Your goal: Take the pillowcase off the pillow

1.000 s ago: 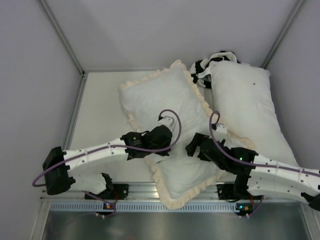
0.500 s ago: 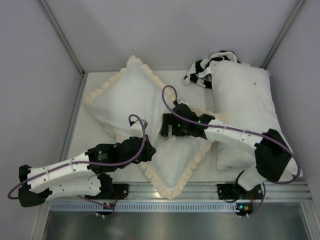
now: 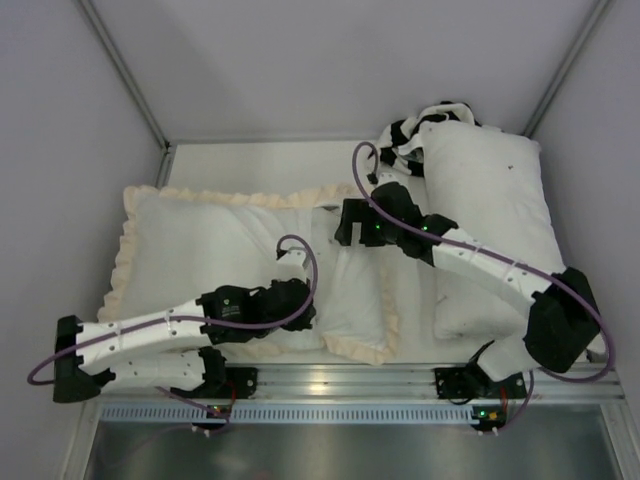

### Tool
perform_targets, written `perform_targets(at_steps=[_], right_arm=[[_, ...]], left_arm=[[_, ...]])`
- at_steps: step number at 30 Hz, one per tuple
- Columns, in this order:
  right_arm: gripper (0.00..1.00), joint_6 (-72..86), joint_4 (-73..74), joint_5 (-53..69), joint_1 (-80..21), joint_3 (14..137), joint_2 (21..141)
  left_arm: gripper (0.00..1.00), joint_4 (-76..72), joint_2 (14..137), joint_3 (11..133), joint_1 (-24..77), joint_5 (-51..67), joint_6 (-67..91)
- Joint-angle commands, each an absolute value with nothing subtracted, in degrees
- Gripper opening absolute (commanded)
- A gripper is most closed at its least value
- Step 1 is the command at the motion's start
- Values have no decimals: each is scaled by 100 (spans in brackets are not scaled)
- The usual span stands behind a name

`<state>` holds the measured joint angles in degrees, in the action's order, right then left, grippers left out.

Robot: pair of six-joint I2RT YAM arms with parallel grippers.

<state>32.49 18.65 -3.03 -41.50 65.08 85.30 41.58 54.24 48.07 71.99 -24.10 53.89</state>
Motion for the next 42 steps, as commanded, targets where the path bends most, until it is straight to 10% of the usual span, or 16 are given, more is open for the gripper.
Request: perform_targets(at_steps=[1, 23, 33, 38, 42], right_arm=[[99, 3278, 1951, -325, -4253, 6004, 7789], [99, 4807, 2030, -1915, -5889, 5029, 7506], [50, 5106, 2056, -1872, -5959, 3912, 6558], [0, 5396, 2372, -1959, -5959, 3394, 5802], [0, 5642, 2838, -2126, -5959, 3156, 5432]], left_arm=[[0, 4069, 5852, 5246, 7251, -2399, 5151], [0, 3911, 5529, 5019, 7242, -2347, 5238], [0, 3902, 5291, 4825, 7251, -2478, 5353], [0, 3902, 5554, 4878, 7242, -2654, 5361], [0, 3911, 5704, 4930, 7242, -2794, 5458]])
